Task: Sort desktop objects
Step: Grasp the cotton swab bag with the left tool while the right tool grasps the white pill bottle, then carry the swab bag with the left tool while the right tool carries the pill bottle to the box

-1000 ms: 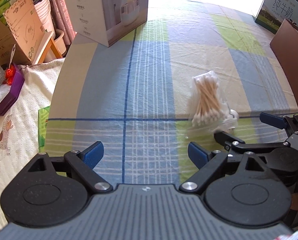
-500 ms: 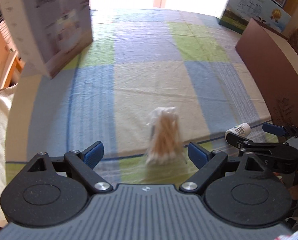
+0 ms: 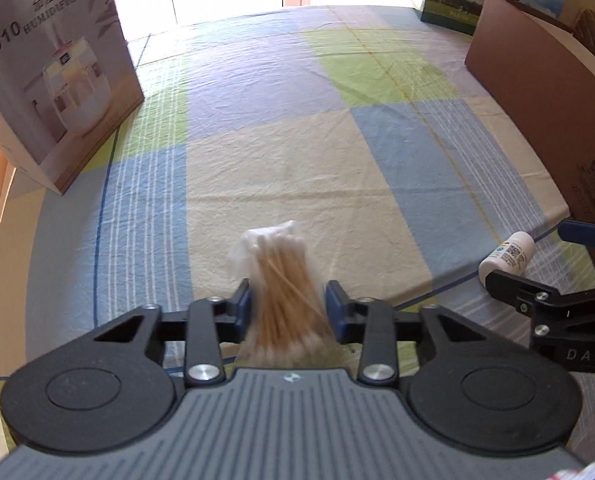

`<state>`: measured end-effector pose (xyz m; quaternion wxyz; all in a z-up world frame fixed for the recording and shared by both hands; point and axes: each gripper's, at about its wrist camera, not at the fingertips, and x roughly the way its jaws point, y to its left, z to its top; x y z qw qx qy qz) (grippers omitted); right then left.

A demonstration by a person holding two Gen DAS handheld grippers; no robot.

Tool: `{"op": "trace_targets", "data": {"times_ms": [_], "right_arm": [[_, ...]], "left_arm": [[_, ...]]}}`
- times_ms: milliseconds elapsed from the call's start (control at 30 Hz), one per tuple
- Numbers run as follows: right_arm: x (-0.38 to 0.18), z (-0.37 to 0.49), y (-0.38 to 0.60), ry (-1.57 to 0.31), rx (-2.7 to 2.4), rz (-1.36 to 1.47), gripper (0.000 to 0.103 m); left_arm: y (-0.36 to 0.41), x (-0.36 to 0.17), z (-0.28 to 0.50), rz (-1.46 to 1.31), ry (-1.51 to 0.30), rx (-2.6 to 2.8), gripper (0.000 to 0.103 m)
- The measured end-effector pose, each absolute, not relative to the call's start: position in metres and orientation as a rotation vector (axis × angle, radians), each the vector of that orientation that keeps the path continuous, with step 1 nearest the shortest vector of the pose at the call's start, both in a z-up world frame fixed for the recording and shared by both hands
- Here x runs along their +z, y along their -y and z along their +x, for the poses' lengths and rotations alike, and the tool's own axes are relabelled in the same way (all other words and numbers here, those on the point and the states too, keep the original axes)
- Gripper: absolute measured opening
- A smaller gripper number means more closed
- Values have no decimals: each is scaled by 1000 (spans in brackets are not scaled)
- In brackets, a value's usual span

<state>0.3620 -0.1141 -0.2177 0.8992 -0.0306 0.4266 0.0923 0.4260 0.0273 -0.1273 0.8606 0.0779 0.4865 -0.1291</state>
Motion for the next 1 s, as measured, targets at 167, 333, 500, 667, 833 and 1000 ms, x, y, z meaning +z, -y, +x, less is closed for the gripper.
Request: {"op": "trace_targets", "data": {"times_ms": [167, 333, 500, 667, 833, 1000], "right_arm": [[-224, 364, 106, -886, 218, -109, 51], [-223, 360, 104, -900, 250, -116, 44], [-219, 350, 107, -919, 269, -83, 44], [-213, 332, 111, -932, 287, -49, 44], [-203, 314, 119, -935, 298, -19, 44], [-188, 295, 128, -910, 304, 4, 44]], "left_arm": [[-40, -127, 422, 140, -1024, -240, 26], [-49, -125, 411, 126, -1039, -228, 24], [-54, -124, 400, 93, -1068, -225, 23], [-54, -119, 386, 83, -1080, -229, 22], [-50, -107, 371, 83, -1062, -244, 22], [-40, -88, 355, 86, -1027, -271, 22]]}}
